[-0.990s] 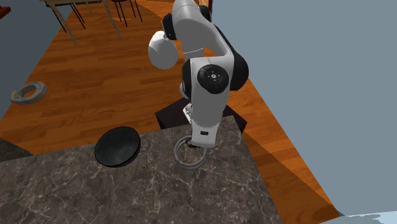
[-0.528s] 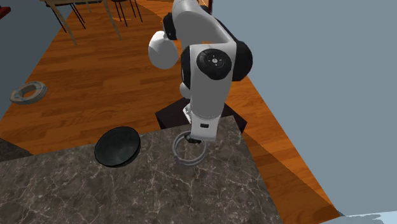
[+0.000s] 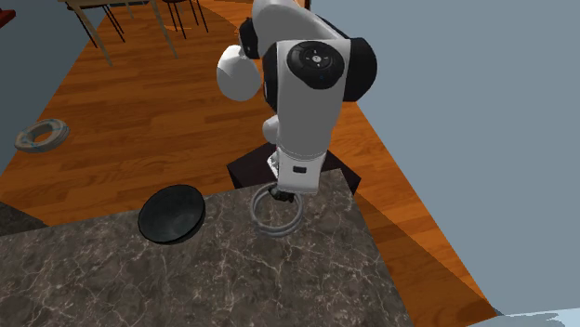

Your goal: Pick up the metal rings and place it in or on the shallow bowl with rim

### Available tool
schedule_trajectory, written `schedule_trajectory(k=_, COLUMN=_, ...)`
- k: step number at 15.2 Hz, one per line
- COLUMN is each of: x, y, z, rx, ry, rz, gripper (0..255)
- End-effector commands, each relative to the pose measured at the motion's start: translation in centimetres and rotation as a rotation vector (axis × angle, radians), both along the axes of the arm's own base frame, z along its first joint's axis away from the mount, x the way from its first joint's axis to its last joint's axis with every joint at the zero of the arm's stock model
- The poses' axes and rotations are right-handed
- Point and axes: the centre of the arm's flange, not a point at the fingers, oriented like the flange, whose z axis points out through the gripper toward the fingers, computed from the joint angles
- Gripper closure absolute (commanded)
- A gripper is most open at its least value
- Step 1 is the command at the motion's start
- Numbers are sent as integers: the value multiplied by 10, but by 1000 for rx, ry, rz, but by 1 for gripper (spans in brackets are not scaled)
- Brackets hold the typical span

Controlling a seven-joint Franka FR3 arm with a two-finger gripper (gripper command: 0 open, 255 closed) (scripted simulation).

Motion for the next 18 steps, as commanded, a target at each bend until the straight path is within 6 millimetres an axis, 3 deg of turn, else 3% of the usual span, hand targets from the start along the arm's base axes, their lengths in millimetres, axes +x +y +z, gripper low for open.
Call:
schedule_trajectory(k=1, x=-9, y=-9, z=4, rx=0, ry=0, rz=0, gripper=255)
schedule_trajectory(k=18, x=-170, y=-166, z=5, rx=0, ry=0, rz=0, gripper=255)
